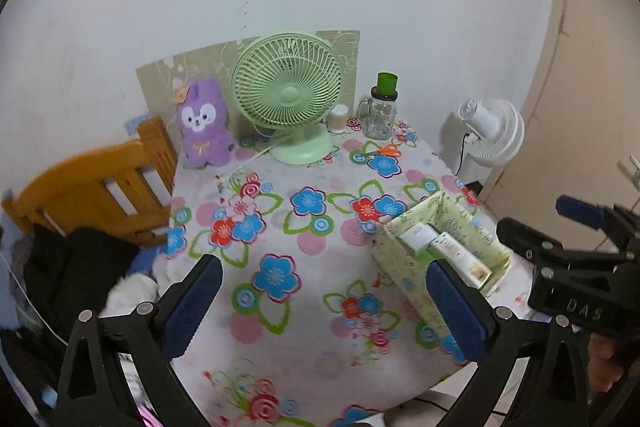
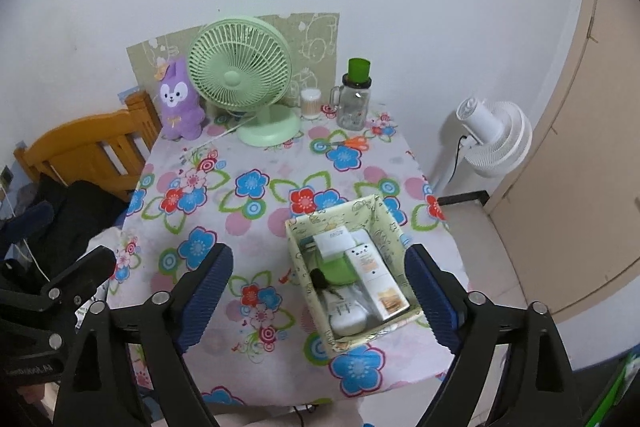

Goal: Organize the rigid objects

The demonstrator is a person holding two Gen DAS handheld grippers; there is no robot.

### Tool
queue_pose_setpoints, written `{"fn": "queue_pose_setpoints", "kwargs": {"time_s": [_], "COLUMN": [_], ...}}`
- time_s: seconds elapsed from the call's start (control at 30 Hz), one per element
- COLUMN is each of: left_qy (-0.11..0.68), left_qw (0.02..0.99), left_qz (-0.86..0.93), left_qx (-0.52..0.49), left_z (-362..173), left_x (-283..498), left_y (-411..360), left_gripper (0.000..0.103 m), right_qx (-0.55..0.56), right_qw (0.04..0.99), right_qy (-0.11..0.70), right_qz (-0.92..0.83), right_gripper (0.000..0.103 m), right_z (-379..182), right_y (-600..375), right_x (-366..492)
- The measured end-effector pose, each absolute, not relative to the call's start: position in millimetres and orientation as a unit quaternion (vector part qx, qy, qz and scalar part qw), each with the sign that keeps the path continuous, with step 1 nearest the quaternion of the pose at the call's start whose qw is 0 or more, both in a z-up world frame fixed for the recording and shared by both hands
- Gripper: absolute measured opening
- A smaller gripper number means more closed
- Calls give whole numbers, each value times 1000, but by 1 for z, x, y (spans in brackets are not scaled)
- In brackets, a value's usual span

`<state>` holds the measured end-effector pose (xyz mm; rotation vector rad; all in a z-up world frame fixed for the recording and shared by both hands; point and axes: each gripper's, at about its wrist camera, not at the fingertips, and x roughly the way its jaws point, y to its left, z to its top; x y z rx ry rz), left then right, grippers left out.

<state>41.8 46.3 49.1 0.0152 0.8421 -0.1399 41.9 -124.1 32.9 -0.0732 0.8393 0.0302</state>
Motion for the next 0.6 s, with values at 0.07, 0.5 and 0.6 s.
{"fn": "queue_pose_setpoints", "kwargs": {"time_s": [0.07, 0.5, 0.6], "left_qy": [409, 386, 381], "left_qw": [911, 922, 924], "left_qz": [-56, -34, -23], "left_qx": [2, -11, 4], "left_z": [51, 61, 61], "left_x": [38, 26, 25], "left_y": [41, 26, 27], "left_gripper": [103, 103, 103], "right_qx": [-38, -27, -25], "right_qw": [914, 922, 924], "right_qy": [404, 386, 381], "right_qz": [16, 28, 26], "right_gripper": [92, 92, 93], "right_z": [34, 42, 42], "right_y": [-129, -150, -151], "right_x": [39, 30, 29]}}
